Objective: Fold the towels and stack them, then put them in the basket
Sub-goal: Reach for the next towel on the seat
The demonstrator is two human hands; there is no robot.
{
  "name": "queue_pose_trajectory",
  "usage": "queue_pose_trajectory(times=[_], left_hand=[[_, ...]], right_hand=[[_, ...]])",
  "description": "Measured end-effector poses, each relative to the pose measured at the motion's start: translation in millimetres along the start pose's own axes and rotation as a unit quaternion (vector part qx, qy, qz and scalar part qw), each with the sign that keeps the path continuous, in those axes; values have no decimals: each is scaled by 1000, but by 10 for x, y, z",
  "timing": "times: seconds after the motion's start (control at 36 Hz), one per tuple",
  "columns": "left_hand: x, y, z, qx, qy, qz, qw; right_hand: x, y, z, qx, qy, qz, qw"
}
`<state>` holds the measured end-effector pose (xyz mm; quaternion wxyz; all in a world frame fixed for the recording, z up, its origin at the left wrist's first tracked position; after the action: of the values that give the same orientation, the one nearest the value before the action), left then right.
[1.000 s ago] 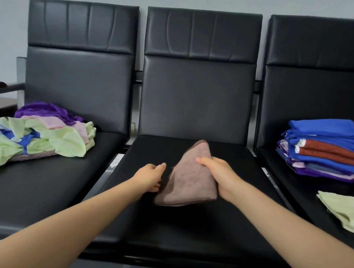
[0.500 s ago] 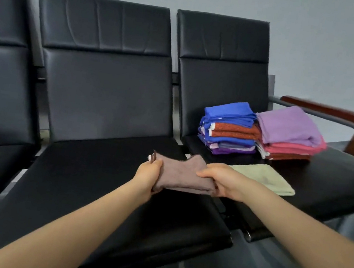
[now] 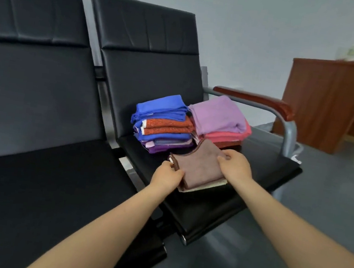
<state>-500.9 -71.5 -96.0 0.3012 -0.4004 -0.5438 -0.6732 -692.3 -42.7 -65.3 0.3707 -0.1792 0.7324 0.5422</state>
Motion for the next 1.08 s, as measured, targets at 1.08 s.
queue_pose_trajectory(times=[1.08], left_hand=[[-1329, 2519, 1314, 215, 61, 93, 970]], right_hand=[[-1872, -1829, 1144, -310, 159, -84, 934]])
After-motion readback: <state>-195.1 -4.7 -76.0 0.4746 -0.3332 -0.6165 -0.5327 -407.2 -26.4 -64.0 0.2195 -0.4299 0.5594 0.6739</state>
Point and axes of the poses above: each hand's wrist, its own z-axis away from the middle knuckle, its own y-axis out of the back of the hand, x = y × z, the point moved 4 cm from there along -z, towards the middle knuckle, and after that the axes turned 8 degrees about -x, right-handed, at the moved point
